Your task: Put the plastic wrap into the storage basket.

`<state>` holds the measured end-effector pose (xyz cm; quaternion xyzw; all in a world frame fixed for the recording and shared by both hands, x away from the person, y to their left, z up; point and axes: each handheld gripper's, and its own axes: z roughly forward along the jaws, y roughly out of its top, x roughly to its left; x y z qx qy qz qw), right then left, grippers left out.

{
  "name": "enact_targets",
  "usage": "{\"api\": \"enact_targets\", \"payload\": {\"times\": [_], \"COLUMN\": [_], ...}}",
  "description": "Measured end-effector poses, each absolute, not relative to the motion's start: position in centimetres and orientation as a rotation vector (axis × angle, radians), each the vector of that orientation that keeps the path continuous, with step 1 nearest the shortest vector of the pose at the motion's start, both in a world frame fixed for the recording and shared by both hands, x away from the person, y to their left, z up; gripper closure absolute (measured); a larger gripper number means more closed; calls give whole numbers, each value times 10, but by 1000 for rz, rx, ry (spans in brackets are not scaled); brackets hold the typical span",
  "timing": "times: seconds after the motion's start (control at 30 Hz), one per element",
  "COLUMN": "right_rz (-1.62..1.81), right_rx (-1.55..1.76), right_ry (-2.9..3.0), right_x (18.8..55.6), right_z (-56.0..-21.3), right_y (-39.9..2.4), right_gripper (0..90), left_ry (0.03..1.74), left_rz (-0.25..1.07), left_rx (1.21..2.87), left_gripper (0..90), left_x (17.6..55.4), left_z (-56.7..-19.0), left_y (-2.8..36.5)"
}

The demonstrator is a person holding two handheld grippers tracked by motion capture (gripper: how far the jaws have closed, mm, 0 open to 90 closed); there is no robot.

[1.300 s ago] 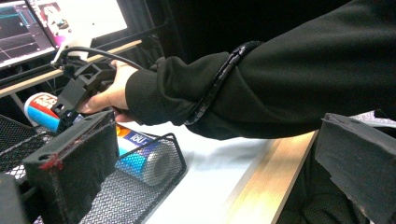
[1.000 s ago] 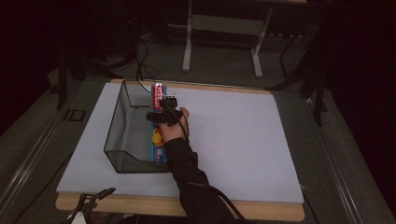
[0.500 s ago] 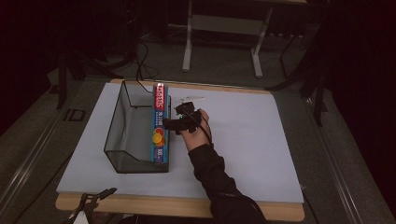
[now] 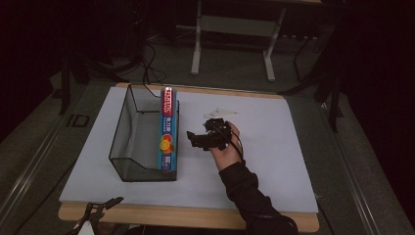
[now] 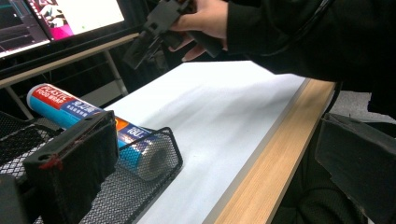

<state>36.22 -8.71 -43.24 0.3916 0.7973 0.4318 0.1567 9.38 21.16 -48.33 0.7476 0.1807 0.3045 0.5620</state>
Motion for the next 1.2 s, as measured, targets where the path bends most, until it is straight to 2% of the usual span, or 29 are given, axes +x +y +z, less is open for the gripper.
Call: {"api": "enact_targets", "payload": {"times": [1.2], "right_rz": [1219], "right_rx": [1097], "right_ry": [2259], "right_x": [286], "right_z": [-465], "right_y": [-206], "right_gripper": [129], "left_ry": [419], "left_rz": [699], "left_rx": [1783], "left_gripper": [1], "left_x": [95], "left_z": [-485], "left_y": [208]}}
